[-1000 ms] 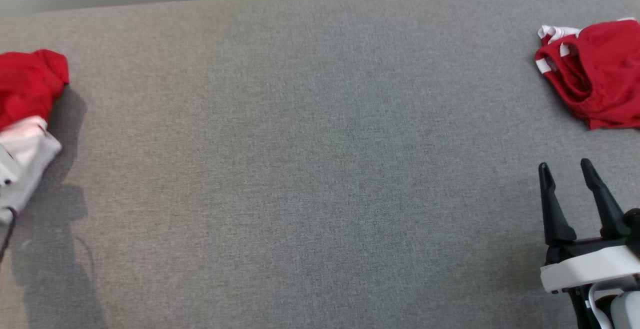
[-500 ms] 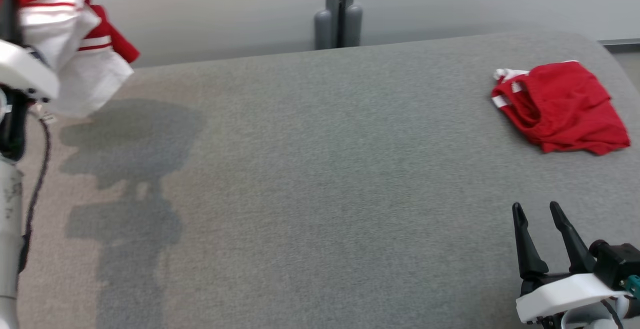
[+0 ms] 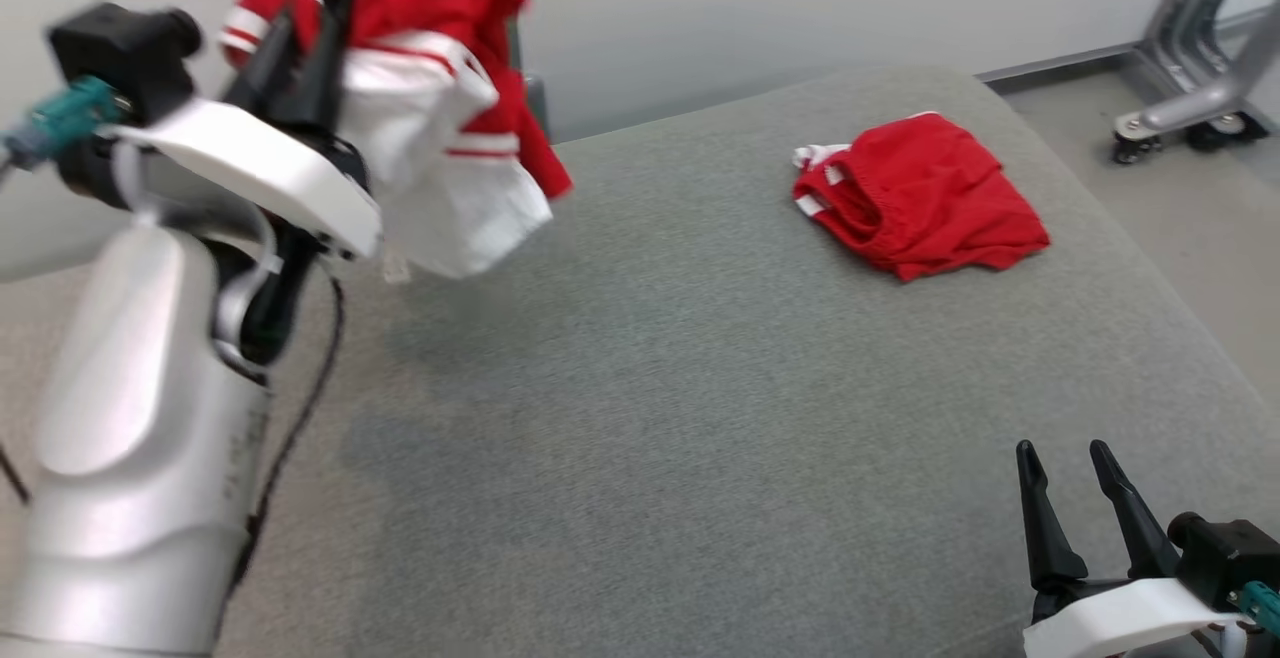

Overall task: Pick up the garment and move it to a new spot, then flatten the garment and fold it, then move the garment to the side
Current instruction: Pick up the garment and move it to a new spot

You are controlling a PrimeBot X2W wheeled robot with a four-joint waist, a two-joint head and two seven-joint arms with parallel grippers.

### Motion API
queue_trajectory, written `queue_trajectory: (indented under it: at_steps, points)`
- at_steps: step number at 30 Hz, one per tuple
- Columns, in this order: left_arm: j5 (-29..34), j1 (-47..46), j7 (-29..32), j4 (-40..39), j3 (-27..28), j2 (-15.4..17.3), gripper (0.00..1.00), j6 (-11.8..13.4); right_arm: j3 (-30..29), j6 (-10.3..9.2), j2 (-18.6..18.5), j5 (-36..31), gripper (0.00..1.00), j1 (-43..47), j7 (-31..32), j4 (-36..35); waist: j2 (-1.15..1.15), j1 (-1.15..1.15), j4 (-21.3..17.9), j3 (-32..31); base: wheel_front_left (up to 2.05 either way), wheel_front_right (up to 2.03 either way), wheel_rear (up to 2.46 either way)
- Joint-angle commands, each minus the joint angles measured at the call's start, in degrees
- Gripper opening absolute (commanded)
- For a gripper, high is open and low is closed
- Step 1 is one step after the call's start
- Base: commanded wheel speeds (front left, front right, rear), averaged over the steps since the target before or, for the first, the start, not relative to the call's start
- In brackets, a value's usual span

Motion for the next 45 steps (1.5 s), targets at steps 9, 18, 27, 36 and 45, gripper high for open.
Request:
queue_trajectory:
  at_steps: [9,18,27,36,45]
  points:
    - [-1.10,10.52,-2.16,2.70,-2.65,-3.81,0.00,1.19,-0.06,0.01,-0.56,0.34,1.00,0.87,-0.39,-0.62,0.00,0.00,-2.75,-0.47,0.00,0.00,0.00]
    - [-2.78,22.08,-6.17,9.11,-5.01,-7.37,0.00,1.78,0.23,0.01,-0.35,-0.02,1.00,0.50,-0.37,-0.14,0.00,0.00,-1.90,-0.24,0.00,0.00,0.00]
    - [-2.18,23.77,-10.62,14.90,-9.27,-8.96,1.00,1.02,0.77,0.00,-0.75,0.05,1.00,0.10,-0.36,0.09,0.00,0.00,0.34,-1.69,0.00,0.00,0.00]
    - [-0.32,21.51,-15.30,9.82,-6.12,-7.08,1.00,1.92,-1.48,0.01,-1.07,0.18,1.00,1.96,-0.36,-2.03,0.00,0.00,7.51,-4.30,0.00,0.00,0.00]
    - [4.36,27.93,-15.37,-1.53,1.56,-3.88,1.00,2.90,-1.94,0.01,-0.89,-0.19,1.00,2.51,-0.36,-4.45,0.00,0.00,15.55,-5.83,0.00,0.00,0.00]
